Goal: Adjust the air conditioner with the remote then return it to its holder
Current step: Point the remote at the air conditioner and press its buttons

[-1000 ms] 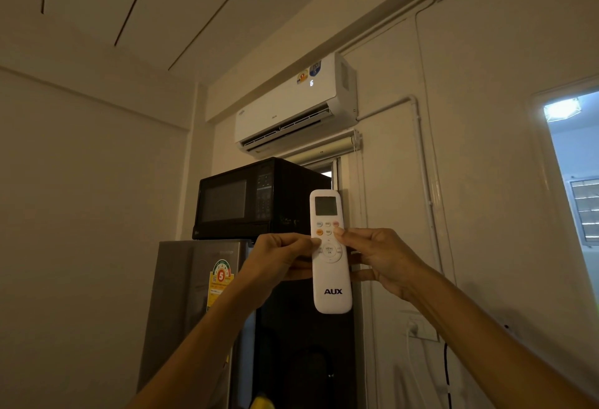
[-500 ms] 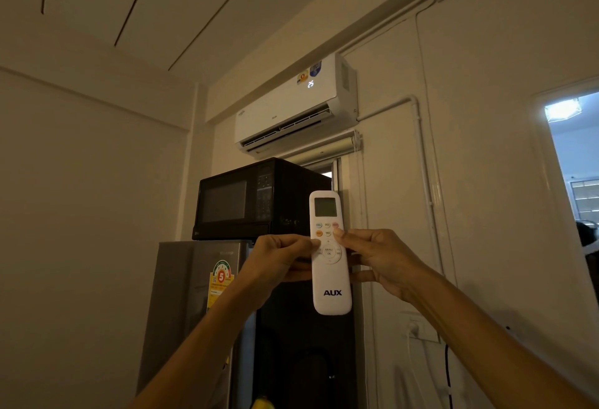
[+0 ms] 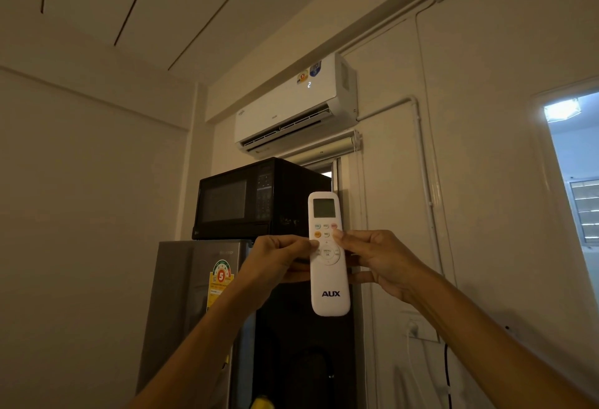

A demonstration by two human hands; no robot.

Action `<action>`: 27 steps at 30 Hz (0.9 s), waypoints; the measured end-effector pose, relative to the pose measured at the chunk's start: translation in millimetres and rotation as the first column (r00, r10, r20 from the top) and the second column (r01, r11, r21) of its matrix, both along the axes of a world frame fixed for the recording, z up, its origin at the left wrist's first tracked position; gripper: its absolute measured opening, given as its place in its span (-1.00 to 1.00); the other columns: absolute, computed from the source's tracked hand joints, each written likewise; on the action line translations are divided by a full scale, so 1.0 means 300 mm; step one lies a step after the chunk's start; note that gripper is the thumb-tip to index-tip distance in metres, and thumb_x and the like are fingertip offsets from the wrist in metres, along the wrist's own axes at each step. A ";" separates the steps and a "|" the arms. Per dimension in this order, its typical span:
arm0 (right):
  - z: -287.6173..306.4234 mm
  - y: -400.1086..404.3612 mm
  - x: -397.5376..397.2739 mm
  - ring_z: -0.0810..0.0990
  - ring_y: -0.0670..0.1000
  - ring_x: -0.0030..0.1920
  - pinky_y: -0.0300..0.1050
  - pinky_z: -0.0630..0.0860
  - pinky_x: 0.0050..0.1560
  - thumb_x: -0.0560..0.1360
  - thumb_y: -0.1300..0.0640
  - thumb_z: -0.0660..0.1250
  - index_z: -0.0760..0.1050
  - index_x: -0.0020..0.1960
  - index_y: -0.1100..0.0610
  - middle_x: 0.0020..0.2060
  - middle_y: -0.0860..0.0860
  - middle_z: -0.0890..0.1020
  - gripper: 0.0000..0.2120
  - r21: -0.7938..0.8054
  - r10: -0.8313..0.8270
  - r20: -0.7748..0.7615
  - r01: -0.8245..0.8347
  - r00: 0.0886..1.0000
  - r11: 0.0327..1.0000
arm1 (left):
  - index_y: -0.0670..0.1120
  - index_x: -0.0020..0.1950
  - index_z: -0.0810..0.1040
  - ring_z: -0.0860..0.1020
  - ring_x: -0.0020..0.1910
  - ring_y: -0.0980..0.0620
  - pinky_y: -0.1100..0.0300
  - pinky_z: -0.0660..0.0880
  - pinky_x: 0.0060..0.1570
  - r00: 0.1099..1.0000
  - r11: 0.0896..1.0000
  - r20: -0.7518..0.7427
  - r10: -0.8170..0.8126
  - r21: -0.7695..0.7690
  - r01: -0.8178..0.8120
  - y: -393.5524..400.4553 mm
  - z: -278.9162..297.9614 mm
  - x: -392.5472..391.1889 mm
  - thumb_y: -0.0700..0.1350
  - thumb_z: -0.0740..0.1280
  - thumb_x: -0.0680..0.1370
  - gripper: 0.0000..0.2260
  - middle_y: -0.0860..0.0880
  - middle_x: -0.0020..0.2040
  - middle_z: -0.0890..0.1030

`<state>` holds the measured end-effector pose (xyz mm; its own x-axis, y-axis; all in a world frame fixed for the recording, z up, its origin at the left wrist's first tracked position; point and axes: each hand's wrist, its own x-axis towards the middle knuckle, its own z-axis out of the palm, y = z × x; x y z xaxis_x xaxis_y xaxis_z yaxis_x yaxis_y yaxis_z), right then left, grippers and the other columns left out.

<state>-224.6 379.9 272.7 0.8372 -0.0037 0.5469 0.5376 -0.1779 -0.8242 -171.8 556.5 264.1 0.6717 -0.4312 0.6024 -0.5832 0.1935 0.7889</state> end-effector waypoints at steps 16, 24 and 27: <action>-0.005 -0.033 -0.001 0.72 -0.04 -0.13 -0.10 0.65 -0.26 0.50 0.22 0.28 0.57 0.04 0.06 -0.07 0.02 0.69 -0.82 -0.024 0.114 -0.016 -0.114 0.993 0.993 | -0.09 -0.05 0.61 0.70 -0.14 0.03 0.23 0.63 -0.22 1.000 1.000 -0.016 -0.011 0.001 0.011 -0.001 -0.005 0.010 -0.16 0.32 0.50 -0.90 -0.05 -0.09 0.70; -0.009 -0.036 0.003 0.71 -0.02 -0.09 -0.06 0.65 -0.21 0.50 0.22 0.29 0.55 0.09 0.05 -0.02 0.04 0.68 -0.80 -0.040 0.100 0.006 -0.100 0.995 0.994 | -0.08 -0.06 0.62 0.70 -0.14 0.03 0.23 0.63 -0.23 0.999 0.999 -0.025 -0.033 0.001 0.033 -0.001 -0.006 0.012 -0.16 0.32 0.50 -0.91 -0.01 -0.15 0.72; -0.008 -0.036 0.003 0.71 -0.03 -0.09 -0.06 0.65 -0.21 0.50 0.22 0.28 0.56 0.08 0.03 -0.02 0.03 0.68 -0.80 -0.046 0.105 0.011 -0.104 0.994 0.994 | -0.08 -0.05 0.62 0.70 -0.13 0.03 0.22 0.63 -0.21 0.999 1.000 -0.023 -0.027 0.009 0.028 0.002 -0.009 0.015 -0.16 0.31 0.50 -0.90 -0.01 -0.13 0.71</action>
